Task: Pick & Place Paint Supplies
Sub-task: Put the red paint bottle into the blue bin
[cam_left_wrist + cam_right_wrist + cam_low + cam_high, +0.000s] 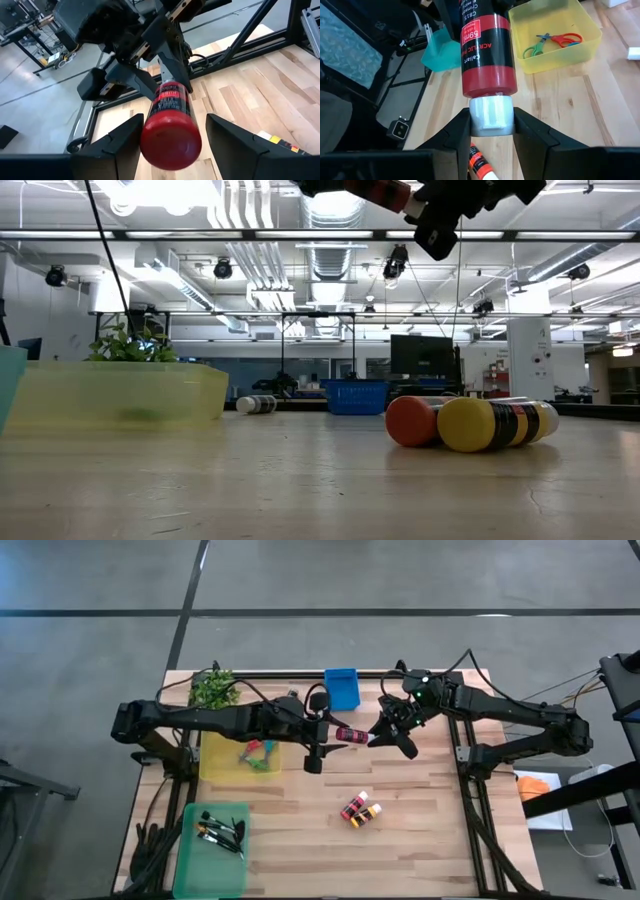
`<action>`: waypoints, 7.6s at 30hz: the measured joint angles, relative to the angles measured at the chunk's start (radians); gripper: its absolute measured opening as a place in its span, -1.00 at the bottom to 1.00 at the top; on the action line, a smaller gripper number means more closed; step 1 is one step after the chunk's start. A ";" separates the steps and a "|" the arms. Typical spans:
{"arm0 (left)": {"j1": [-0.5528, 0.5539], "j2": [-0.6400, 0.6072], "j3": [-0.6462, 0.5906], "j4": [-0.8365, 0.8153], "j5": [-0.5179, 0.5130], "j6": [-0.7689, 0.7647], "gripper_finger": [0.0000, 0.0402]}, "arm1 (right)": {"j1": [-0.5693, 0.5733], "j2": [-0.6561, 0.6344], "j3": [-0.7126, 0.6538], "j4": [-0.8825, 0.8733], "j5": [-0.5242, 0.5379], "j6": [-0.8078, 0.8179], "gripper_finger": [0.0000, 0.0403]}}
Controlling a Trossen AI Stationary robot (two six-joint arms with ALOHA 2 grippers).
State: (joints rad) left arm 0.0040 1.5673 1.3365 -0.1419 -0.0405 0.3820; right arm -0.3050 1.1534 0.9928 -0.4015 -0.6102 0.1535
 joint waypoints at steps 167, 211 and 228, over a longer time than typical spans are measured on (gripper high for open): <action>0.007 -0.535 -0.002 -0.901 -0.218 -0.612 0.60 | -0.253 1.028 1.299 -0.983 0.528 0.037 -0.45; 0.007 -0.542 -0.179 -0.651 -0.195 -0.802 0.60 | -0.387 1.238 1.362 -0.938 0.594 -0.130 -0.45; 0.006 -0.542 -0.179 -0.646 -0.195 -0.802 0.60 | -0.387 1.238 1.361 -0.938 0.578 -0.229 -0.45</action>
State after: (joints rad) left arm 0.0101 1.0248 1.1572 -0.7883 -0.2360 -0.4202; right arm -0.6922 2.3909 2.3540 -1.3399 -0.0319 -0.0752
